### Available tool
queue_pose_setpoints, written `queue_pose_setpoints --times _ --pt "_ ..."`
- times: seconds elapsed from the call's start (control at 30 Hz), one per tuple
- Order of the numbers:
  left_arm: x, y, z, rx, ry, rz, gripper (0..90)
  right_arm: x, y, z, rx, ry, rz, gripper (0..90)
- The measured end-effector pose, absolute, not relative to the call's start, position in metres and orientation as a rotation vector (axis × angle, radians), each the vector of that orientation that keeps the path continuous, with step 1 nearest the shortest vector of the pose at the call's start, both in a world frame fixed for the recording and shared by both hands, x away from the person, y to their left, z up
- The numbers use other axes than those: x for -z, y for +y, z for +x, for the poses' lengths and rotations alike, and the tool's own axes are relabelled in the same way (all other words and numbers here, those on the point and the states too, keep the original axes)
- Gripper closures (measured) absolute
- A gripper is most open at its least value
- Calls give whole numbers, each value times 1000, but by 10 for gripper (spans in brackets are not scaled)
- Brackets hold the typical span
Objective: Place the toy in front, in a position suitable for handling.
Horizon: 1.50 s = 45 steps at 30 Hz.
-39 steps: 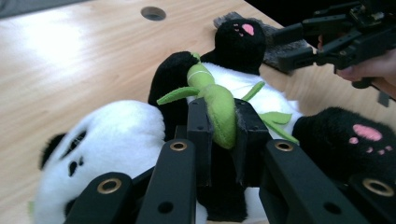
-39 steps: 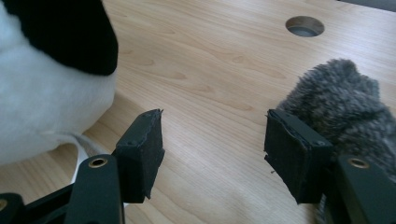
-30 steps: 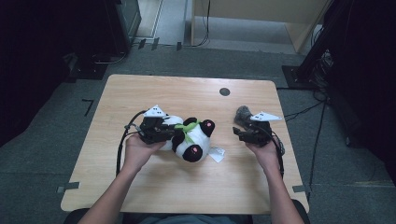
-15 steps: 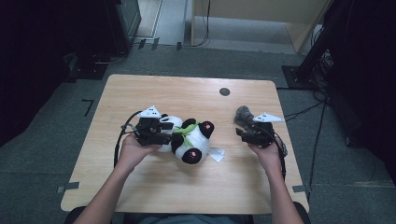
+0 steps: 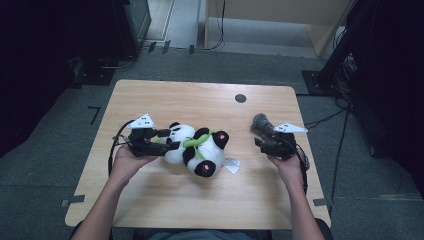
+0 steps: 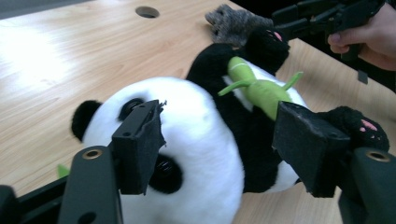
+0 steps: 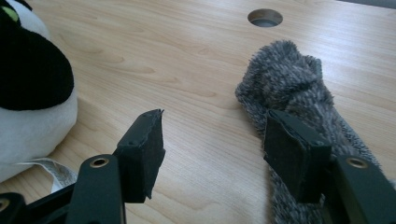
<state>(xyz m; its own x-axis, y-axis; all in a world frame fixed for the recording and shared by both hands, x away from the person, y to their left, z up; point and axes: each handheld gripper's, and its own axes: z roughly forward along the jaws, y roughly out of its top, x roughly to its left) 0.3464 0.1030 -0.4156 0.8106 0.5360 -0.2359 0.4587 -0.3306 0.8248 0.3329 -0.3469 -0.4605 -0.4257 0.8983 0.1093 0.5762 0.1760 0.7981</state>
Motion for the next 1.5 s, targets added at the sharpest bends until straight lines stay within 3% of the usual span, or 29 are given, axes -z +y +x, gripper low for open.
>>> queue_pose_setpoints --times 0.3,0.5,0.83,1.0,1.13,1.43,1.5 --pt "435 132 349 -76 775 1982 281 460 -349 334 -1132 2062 1400 383" --pt "447 136 349 -143 753 2044 263 459 -353 336 -1138 2049 1409 383" --pt "467 142 362 -69 742 2032 290 458 -362 339 -1133 2030 1430 383" --pt "477 139 365 -40 734 2019 249 459 -370 343 -1097 2018 1432 382" --pt "485 142 370 -9 729 2003 161 460 -376 348 -1070 1997 1430 381" --pt "488 137 371 -20 725 2003 134 469 -387 368 -1048 1983 1467 383" --pt "489 136 371 -24 730 2008 119 474 -391 374 -1055 1999 1476 434"
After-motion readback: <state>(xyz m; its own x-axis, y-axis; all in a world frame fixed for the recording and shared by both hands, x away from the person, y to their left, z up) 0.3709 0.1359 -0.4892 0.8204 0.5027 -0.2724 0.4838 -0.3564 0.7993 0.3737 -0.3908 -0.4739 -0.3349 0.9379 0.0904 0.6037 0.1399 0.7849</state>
